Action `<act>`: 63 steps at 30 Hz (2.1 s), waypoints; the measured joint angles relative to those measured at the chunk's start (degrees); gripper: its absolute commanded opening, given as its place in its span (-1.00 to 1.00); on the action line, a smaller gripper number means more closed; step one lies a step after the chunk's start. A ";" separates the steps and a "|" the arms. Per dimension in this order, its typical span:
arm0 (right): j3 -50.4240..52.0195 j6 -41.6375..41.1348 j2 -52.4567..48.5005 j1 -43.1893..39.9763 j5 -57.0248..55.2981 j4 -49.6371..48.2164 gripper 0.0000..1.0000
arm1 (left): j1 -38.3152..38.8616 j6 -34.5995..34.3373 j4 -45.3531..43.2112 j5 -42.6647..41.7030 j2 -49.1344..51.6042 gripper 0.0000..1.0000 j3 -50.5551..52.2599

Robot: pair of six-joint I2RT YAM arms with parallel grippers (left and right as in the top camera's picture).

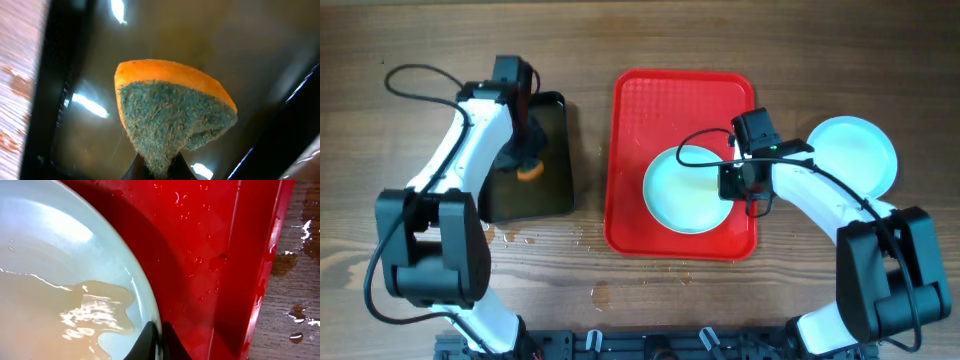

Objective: Clean dirty plates on tray and stack at the side

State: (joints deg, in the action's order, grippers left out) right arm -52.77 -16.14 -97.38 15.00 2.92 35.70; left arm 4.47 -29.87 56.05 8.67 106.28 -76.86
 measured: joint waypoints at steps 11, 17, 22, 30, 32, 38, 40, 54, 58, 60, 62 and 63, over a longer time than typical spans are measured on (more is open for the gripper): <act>-5.81 -0.02 19.61 19.26 -43.15 8.39 -0.91 | 0.02 3.28 -0.66 -3.13 0.00 1.00 1.29; -5.81 4.92 19.61 30.53 -59.10 5.60 -0.91 | 0.00 3.48 -1.01 -4.79 0.00 1.00 1.29; -5.81 15.41 19.61 37.46 -67.12 4.17 -0.91 | 0.00 3.48 -1.03 -5.18 0.00 1.00 1.29; -5.81 20.35 19.61 40.09 -69.02 3.65 -0.92 | 0.00 3.48 -1.03 -5.18 0.00 1.00 1.29; -5.81 20.41 19.61 40.09 -69.22 3.63 -0.91 | 0.00 3.48 -1.03 -5.18 0.00 1.00 1.29; -5.81 20.55 19.61 40.09 -69.68 2.80 -0.91 | 0.00 3.48 -1.03 -5.18 0.00 1.00 1.29; -5.81 20.44 19.61 40.09 -69.70 2.80 -0.91 | 0.00 3.48 -1.03 -5.18 0.00 1.00 1.29; -5.81 11.89 19.74 29.70 -53.33 5.49 -0.91 | 0.00 3.48 -0.81 -5.22 0.00 1.00 1.29; -5.84 8.96 19.93 26.56 -48.26 5.77 -0.92 | 0.00 3.48 -0.79 -5.57 0.00 1.00 1.29; -5.86 4.74 20.15 23.65 -42.14 7.13 -0.92 | 0.00 3.65 -0.37 -6.80 0.00 1.00 1.29; -5.88 0.92 20.33 17.07 -32.89 7.15 -0.92 | 0.00 4.42 0.28 -8.48 0.00 0.99 1.29; -5.88 -1.05 20.37 11.04 -26.75 7.17 -0.91 | 0.00 5.49 0.61 -9.20 -0.02 0.99 1.29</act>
State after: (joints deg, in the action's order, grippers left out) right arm -58.65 -17.19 -77.01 26.04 -23.83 42.87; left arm 4.47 -24.38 56.66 -0.54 106.26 -75.57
